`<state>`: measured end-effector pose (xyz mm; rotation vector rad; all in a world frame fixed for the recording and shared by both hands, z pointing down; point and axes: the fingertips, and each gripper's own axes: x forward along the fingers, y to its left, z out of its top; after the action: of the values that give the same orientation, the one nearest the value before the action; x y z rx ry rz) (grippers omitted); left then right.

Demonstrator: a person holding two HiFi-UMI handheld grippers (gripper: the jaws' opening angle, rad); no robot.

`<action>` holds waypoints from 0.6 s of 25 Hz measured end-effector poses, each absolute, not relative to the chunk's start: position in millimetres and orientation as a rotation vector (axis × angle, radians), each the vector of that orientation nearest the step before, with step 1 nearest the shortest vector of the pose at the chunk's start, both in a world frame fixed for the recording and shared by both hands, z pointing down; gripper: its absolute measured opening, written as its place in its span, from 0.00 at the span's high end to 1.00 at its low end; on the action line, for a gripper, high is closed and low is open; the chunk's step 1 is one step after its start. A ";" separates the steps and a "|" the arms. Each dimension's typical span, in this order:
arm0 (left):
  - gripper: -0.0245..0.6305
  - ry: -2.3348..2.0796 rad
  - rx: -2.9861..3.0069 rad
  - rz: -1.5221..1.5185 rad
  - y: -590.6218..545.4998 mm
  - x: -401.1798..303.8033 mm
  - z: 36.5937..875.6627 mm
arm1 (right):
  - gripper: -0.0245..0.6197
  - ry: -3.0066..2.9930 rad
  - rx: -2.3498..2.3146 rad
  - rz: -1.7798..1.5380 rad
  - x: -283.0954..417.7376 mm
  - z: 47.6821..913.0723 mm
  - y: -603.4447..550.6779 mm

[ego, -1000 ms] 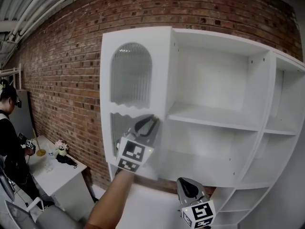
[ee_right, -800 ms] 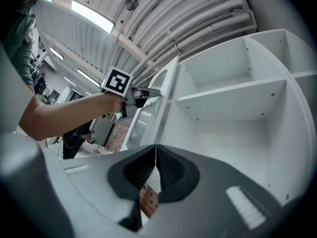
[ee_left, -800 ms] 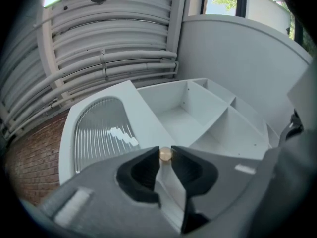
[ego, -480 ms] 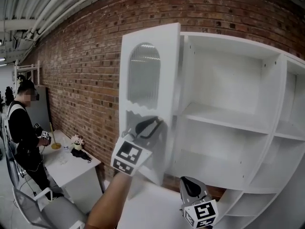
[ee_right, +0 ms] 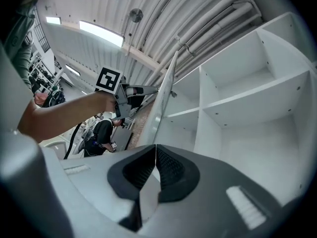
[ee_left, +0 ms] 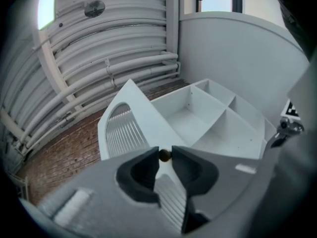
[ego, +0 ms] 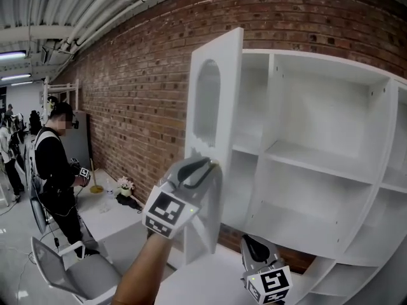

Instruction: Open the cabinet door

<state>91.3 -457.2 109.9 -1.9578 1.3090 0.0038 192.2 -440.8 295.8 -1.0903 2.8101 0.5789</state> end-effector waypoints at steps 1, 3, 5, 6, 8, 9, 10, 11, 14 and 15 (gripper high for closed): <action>0.84 1.318 -1.948 0.001 -452.1 86.7 109.7 | 0.95 2.813 -1.076 0.578 188.9 295.6 -438.5; 0.85 1.335 -1.931 -0.005 -442.2 77.7 109.9 | 0.95 2.818 -1.052 0.573 182.0 295.7 -434.2; 0.85 1.355 -1.911 -0.010 -432.9 66.1 110.6 | 0.95 2.825 -1.018 0.571 172.1 296.7 -430.8; 0.86 1.366 -1.899 -0.012 -428.4 59.3 110.9 | 0.95 2.828 -0.999 0.569 166.5 296.8 -429.4; 0.86 1.391 -1.877 -0.012 -419.9 45.6 111.0 | 0.95 2.834 -0.967 0.567 157.0 296.8 -426.6; 0.86 1.404 -1.868 -0.010 -415.6 38.8 110.8 | 0.95 2.837 -0.953 0.567 153.3 296.8 -425.2; 0.87 1.420 -1.859 -0.007 -411.2 31.6 110.5 | 0.95 2.841 -0.940 0.565 149.7 296.9 -423.8; 0.87 1.438 -1.846 -0.005 -406.9 23.5 110.3 | 0.95 2.847 -0.925 0.560 145.5 297.1 -422.3; 0.87 1.506 -1.787 -0.012 -397.4 -5.2 110.5 | 0.95 2.871 -0.883 0.544 128.9 299.2 -419.0; 0.87 1.526 -1.767 -0.017 -395.7 -14.4 110.6 | 0.95 2.878 -0.867 0.544 122.9 300.0 -418.4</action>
<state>-14.4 -395.7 110.6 -1.7675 1.5257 -0.0168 122.9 -418.4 300.0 -0.8669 2.8783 0.5442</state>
